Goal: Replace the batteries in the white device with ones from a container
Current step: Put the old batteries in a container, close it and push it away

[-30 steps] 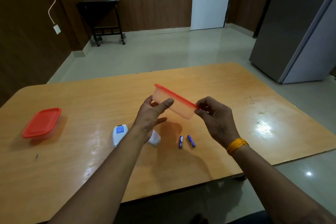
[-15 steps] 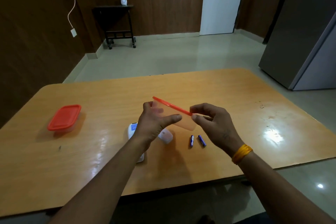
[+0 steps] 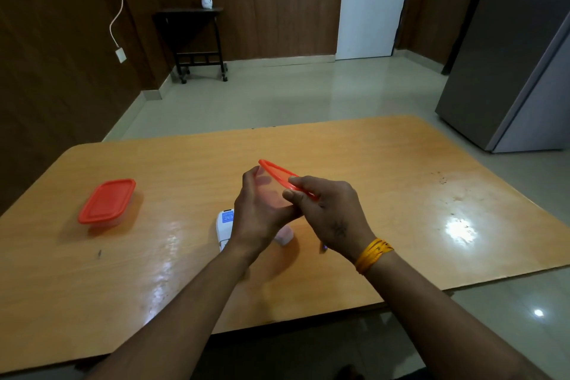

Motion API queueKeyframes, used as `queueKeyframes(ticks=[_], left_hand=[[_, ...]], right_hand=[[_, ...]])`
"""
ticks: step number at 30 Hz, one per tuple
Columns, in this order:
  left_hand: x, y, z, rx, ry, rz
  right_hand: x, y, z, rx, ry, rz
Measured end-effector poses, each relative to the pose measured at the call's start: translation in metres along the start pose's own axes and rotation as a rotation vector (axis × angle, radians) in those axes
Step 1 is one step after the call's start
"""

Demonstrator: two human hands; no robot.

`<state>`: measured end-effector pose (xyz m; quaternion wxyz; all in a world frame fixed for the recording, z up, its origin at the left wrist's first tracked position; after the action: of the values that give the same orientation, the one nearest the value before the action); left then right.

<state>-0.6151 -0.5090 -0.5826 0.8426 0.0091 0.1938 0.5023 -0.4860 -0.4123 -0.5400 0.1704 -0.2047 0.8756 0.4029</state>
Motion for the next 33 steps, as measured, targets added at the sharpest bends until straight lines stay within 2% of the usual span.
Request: queueKeyframes(ticks=[8,12,14,20,26,29,33], left_hand=[[0.006,-0.001,0.000,0.011,-0.047,-0.035],[0.008,-0.004,-0.003,0.039,-0.001,-0.074],[0.011,-0.006,-0.004,0.043,0.015,-0.073],[0.023,-0.003,-0.002,0.005,0.007,-0.060],[0.030,-0.006,0.003,0.033,0.000,-0.082],[0.031,-0.006,0.002,0.040,-0.031,-0.100],[0.027,-0.006,-0.007,0.012,-0.094,-0.134]], right_hand=[[0.002,0.002,0.017,0.080,0.077,-0.110],[-0.015,0.008,0.029,0.124,0.176,-0.079],[-0.019,0.010,0.029,0.106,0.141,-0.084],[-0.019,-0.004,0.024,-0.017,-0.001,0.027],[-0.024,-0.018,0.047,-0.024,-0.049,0.061],[-0.025,-0.020,0.054,0.001,-0.101,0.058],[-0.048,-0.004,0.081,0.182,-0.056,0.220]])
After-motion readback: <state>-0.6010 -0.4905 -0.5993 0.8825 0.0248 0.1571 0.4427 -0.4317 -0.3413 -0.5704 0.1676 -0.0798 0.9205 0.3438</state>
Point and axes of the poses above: each hand's wrist, its own y-axis towards the middle knuckle, its own x-axis out of the palm, z = x × y, the point moved 7 cm from there along y, towards the middle knuckle, and after that the axes turned 9 degrees about z, right-handed, at the moved point
